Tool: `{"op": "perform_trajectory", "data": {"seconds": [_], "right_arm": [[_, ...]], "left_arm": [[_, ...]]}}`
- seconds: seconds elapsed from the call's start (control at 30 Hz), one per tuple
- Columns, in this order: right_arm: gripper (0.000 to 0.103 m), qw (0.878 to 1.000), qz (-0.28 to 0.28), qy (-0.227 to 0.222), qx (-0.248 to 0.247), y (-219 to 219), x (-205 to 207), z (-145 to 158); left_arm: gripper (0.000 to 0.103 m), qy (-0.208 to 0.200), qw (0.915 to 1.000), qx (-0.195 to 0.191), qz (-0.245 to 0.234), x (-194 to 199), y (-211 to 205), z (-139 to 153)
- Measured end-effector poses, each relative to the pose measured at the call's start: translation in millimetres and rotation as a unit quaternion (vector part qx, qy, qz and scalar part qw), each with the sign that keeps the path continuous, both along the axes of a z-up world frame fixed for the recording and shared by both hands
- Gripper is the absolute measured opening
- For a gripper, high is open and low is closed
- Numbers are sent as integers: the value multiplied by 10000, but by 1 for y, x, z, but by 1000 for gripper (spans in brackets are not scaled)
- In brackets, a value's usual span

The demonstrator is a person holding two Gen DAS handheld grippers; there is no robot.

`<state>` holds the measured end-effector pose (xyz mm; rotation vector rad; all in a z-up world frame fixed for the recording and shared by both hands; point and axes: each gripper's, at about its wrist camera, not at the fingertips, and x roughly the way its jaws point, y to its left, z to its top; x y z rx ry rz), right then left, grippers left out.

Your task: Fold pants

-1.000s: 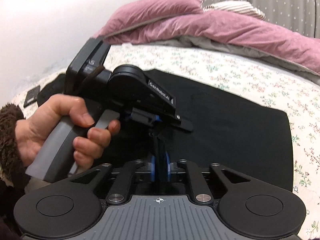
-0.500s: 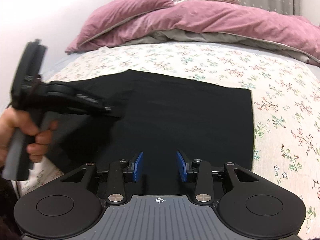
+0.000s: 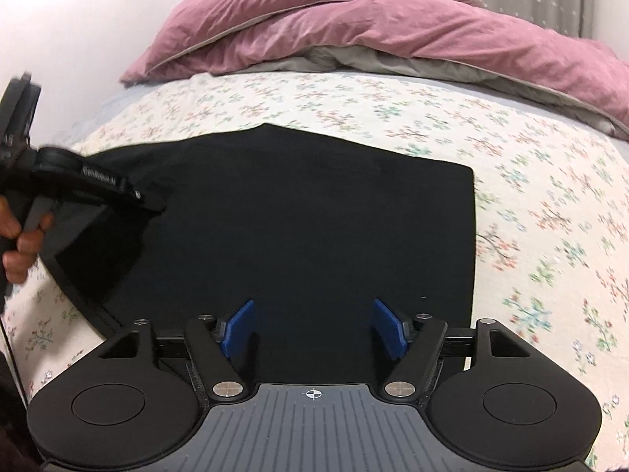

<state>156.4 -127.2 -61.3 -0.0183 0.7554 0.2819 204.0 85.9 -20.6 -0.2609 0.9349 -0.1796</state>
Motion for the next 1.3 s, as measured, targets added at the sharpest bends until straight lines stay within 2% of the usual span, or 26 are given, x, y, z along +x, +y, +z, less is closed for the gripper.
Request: {"op": "perform_trajectory", "data": {"seconds": [0.17,0.53,0.77,0.93,1.07,1.1,1.13,1.17,1.2,1.23,1.3], "right_arm": [[74,9998,178,27,-121,34,5,-2],[75,9987,442,128,-226,96,17,-8],[75,9981,555,131,-245,122,20,-8],[75,9981,557,162,-225,131,19,-11],[75,9984,497,161,-204,132,18,-11],[75,9985,476,165,-198,132,19,-11],[75,9987,450,166,-193,131,18,-11],[75,9988,427,165,-193,130,18,-10],[75,9989,404,159,-192,128,17,-9],[75,9990,380,150,-193,125,16,-9],[77,9992,315,134,-194,119,14,-6]], "left_arm": [[20,-131,9993,186,280,-8,38,7],[20,-367,9941,398,939,-27,123,13],[20,-473,9871,416,1469,-35,155,13],[20,-588,9837,233,1683,-40,176,10],[22,-672,9814,305,1774,-42,178,7],[28,-700,9796,432,1834,-43,175,8],[43,-739,9771,583,1910,-46,174,10],[54,-750,9734,788,2015,-48,173,13],[73,-764,9696,985,2105,-50,170,16],[84,-817,9665,1159,2140,-54,165,20],[87,-925,9661,1341,2005,-60,156,26]]}}
